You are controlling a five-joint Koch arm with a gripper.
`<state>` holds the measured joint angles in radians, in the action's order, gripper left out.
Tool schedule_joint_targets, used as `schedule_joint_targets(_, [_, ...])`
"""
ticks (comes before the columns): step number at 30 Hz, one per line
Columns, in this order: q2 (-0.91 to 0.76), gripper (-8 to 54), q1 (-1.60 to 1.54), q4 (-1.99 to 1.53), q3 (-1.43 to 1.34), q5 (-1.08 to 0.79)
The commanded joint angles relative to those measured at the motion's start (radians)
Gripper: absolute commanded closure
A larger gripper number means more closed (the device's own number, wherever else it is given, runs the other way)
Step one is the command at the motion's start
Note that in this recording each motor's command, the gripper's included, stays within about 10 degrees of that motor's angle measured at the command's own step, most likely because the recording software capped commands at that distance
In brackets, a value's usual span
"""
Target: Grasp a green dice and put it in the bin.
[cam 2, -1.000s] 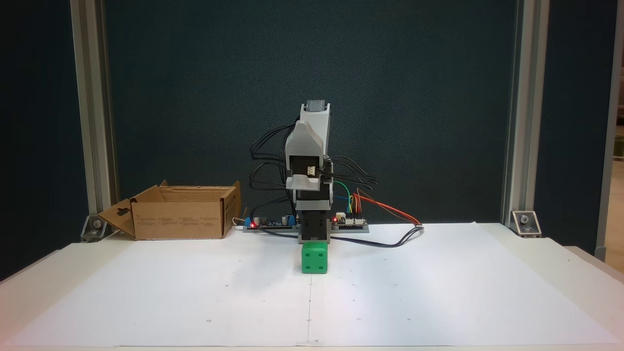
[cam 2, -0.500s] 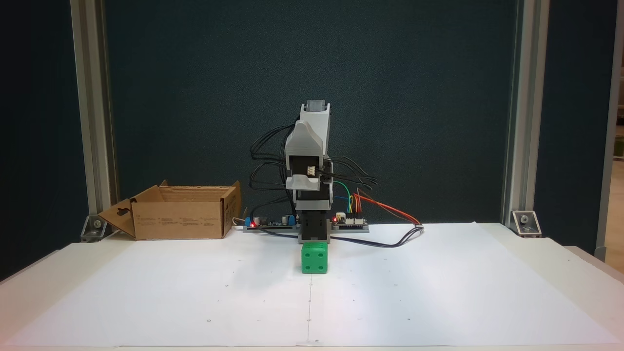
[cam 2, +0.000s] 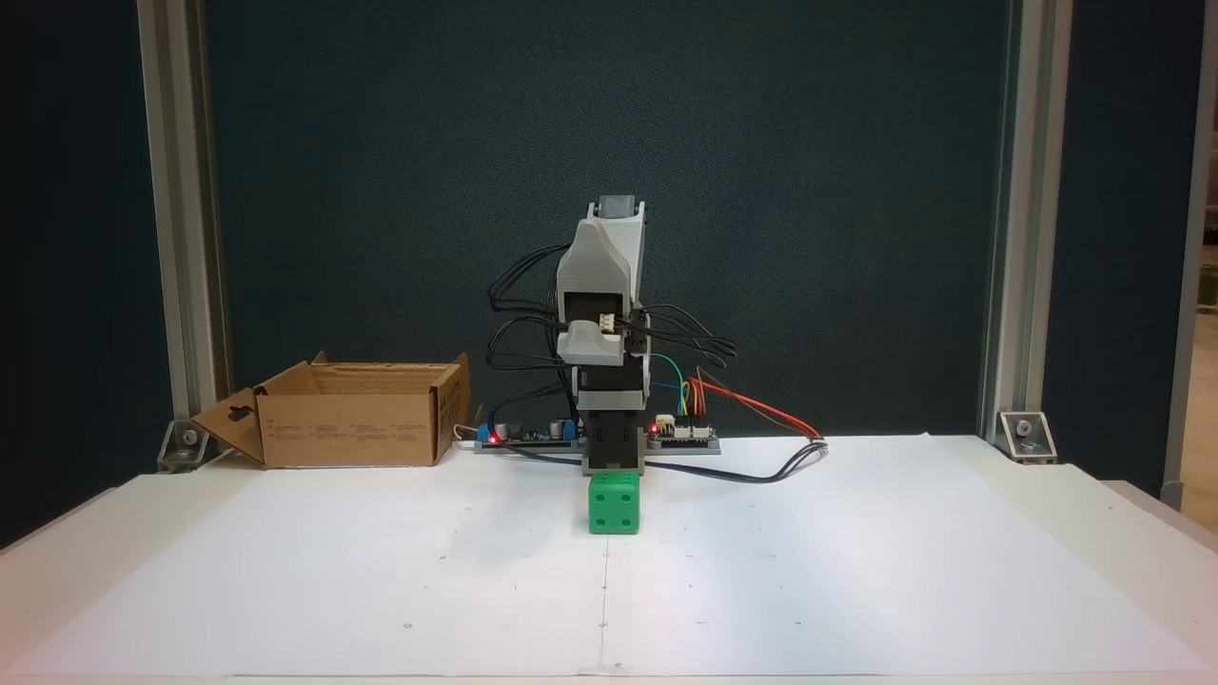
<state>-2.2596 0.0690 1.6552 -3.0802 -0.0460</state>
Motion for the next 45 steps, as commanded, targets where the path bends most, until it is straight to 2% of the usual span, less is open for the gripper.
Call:
schedule_joint_targets(1, [-0.110, 1.0, -0.003, 0.061, -0.048, -0.035])
schedule_joint_targets(17, [-0.109, 2.6, -0.005, -0.008, -0.009, -0.052])
schedule_joint_targets(29, [-0.109, 1.2, 0.006, -0.834, 0.696, -0.017])
schedule_joint_targets(34, [-0.107, 1.8, 0.020, -1.169, 0.822, 0.081])
schedule_joint_targets(45, [-0.051, 2.2, -0.014, -1.919, 1.127, 0.109])
